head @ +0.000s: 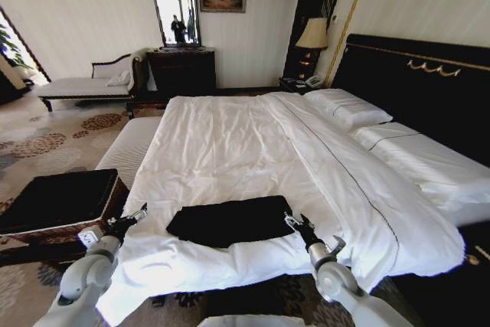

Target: Fold the clothes on the bed and place them into the basket.

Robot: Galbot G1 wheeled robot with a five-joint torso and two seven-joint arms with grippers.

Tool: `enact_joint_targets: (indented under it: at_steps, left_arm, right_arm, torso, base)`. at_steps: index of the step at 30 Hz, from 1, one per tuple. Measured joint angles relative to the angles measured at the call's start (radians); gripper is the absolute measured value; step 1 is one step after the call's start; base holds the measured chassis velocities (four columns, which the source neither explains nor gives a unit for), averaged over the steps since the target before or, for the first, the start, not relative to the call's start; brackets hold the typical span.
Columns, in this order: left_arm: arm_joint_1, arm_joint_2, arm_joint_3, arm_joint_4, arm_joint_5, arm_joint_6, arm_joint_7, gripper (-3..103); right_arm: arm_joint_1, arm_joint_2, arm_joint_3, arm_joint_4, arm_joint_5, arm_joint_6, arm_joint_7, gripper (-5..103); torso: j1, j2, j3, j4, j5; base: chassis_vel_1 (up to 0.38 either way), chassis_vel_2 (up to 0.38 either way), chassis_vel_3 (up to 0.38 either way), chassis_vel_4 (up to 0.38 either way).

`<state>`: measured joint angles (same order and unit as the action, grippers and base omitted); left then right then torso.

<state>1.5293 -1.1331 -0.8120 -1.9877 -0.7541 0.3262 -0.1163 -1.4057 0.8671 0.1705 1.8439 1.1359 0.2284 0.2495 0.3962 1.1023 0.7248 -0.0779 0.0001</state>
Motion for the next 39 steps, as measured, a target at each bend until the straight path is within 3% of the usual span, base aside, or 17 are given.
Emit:
enact_joint_targets:
  at_steps: [2,4,7,10,16,19,22,25,27,29,30,33,39]
  left_arm:
    - [0.002,-0.007,0.008,-0.017,0.001,-0.001,-0.003,100]
    - [0.003,-0.009,0.012,-0.023,0.001,-0.001,-0.004,100]
    - [0.003,-0.012,0.023,-0.039,0.001,-0.001,-0.008,100]
    - [-0.001,-0.014,0.028,-0.05,0.0,-0.001,-0.011,100]
    - [-0.005,-0.016,0.037,-0.061,-0.002,0.001,-0.015,100]
    - [-0.005,-0.016,0.038,-0.061,-0.002,0.002,-0.016,100]
    - [-0.003,-0.015,0.037,-0.061,0.001,0.002,-0.017,100]
    - [0.0,-0.014,0.034,-0.061,0.002,0.002,-0.017,100]
    - [0.003,-0.014,0.032,-0.062,0.006,0.001,-0.017,100]
    - [0.004,-0.014,0.031,-0.062,0.007,0.001,-0.017,100]
    - [0.007,-0.014,0.031,-0.062,0.01,-0.001,-0.017,100]
    - [0.009,-0.017,0.031,-0.062,0.015,-0.003,-0.017,100]
    - [0.009,-0.022,0.038,-0.057,0.027,-0.008,-0.015,100]
  right_arm:
    - [0.0,0.002,-0.008,-0.002,0.006,0.0,-0.001,103]
    - [0.0,0.002,-0.012,-0.002,0.01,0.0,-0.001,99]
    - [0.0,0.003,-0.016,0.0,0.032,-0.007,0.011,83]
    - [-0.001,0.003,-0.016,0.003,0.047,-0.012,0.021,78]
    - [-0.015,0.006,-0.013,0.011,0.062,-0.019,0.037,51]
    - [-0.021,0.009,-0.013,0.017,0.063,-0.019,0.037,50]
    - [-0.032,0.009,-0.012,0.033,0.063,-0.019,0.037,34]
    - [-0.041,0.008,-0.01,0.046,0.064,-0.019,0.043,28]
    - [-0.055,0.005,-0.005,0.065,0.064,-0.019,0.049,18]
    - [-0.061,0.004,-0.003,0.071,0.064,-0.019,0.05,18]
    - [-0.071,0.001,0.0,0.078,0.062,-0.02,0.051,7]
    - [-0.077,-0.001,0.004,0.078,0.056,-0.021,0.057,1]
    - [-0.081,-0.01,0.018,0.09,0.062,-0.031,0.075,0]
  torso:
    - [0.0,0.0,0.0,0.0,0.0]
    - [0.0,0.0,0.0,0.0001,0.0]
    - [0.0,0.0,0.0,0.0001,0.0]
    - [0.0,0.0,0.0,0.0001,0.0]
    - [0.0,0.0,0.0,0.0,-0.0001]
    - [0.0,0.0,0.0,0.0001,-0.0002]
    - [0.0,0.0,0.0,0.0001,-0.0002]
    - [0.0,0.0,0.0,0.0001,-0.0001]
    - [0.0,0.0,0.0,0.0001,-0.0002]
    - [0.0,0.0,0.0,0.0001,-0.0002]
    - [0.0,0.0,0.0,0.0001,-0.0002]
    - [0.0,0.0,0.0,0.0001,-0.0001]
    - [0.0,0.0,0.0,0.0001,-0.0001]
  base:
    - [0.0,0.0,0.0,0.0]
    - [0.0,0.0,0.0,0.0]
    - [0.0,0.0,0.0,0.0]
    - [0.0,0.0,0.0,0.0]
    - [0.0,0.0,0.0,0.0]
    - [0.0,0.0,0.0,0.0]
    - [0.0,0.0,0.0,0.0]
    - [0.0,0.0,0.0,0.0]
    - [0.0,0.0,0.0,0.0]
    - [0.0,0.0,0.0,0.0]
    - [0.0,0.0,0.0,0.0]
    - [0.0,0.0,0.0,0.0]
    - [0.0,0.0,0.0,0.0]
